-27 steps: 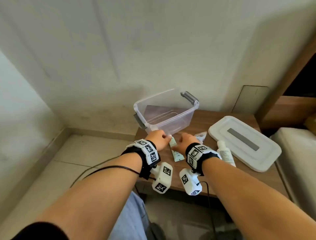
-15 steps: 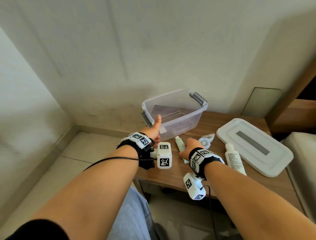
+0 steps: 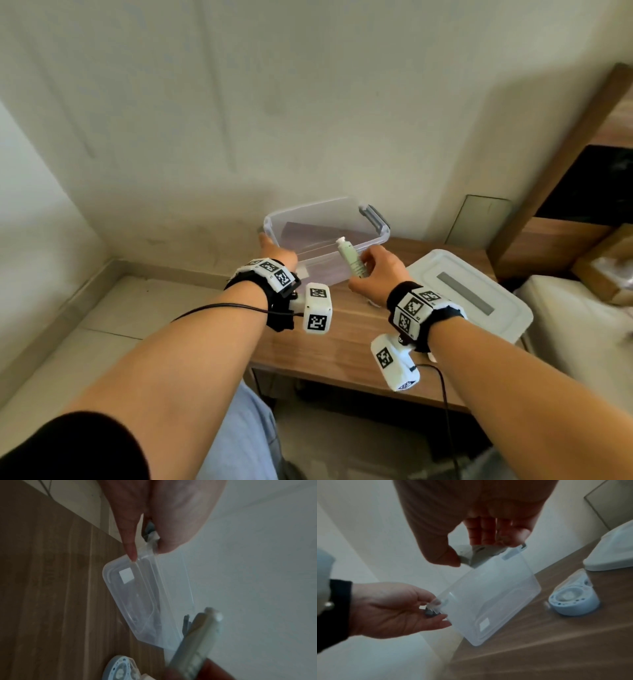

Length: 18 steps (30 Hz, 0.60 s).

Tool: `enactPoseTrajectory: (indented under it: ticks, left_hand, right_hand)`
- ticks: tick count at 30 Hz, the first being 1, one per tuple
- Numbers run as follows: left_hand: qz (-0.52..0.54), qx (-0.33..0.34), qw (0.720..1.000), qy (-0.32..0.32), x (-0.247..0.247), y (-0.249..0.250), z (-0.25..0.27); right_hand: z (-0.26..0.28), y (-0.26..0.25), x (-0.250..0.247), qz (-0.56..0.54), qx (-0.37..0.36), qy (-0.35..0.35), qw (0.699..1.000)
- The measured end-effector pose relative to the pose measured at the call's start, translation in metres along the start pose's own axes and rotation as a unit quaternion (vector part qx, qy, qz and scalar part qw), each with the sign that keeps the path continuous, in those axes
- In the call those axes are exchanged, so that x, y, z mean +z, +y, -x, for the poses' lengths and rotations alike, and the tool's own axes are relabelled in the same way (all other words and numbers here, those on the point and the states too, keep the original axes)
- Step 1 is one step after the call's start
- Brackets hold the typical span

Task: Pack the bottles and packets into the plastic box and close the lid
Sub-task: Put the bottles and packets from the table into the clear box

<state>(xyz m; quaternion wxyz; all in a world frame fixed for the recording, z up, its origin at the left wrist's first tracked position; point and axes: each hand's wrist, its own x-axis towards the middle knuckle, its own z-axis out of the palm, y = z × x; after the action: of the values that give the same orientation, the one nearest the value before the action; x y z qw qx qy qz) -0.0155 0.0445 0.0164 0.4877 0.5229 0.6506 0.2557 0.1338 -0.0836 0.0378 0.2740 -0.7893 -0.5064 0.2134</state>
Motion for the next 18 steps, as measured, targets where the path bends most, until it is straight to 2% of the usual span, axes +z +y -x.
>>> enactPoseTrajectory:
  ticks: [4,7,11,14,18]
  left_hand:
    - [-0.092,-0.016,0.995,-0.036,-0.002,-0.003,-0.001]
    - [-0.072,-0.002,0.996,-0.06,0.003,-0.01,-0.009]
    - [-0.109,-0.04,0.991,-0.071,0.008,-0.017,-0.035]
    - [-0.148,-0.045,0.983,-0.095,-0.006,0.002,-0.005]
    - [-0.09,-0.082,0.991,-0.063,-0.002,0.008,0.003]
  right_hand:
    - [-0.005,-0.021,0.004,-0.067,-0.008,0.014,0.998]
    - [-0.019,-0.038,0.015,-0.114,0.034,0.004,0.993]
    - [-0.04,-0.055,0.025,-0.141,0.091,-0.005,0.986]
    - [-0.051,-0.06,0.028,-0.109,0.071,-0.009,0.991]
    - [-0.059,-0.055,0.033,-0.136,0.053,-0.01,0.989]
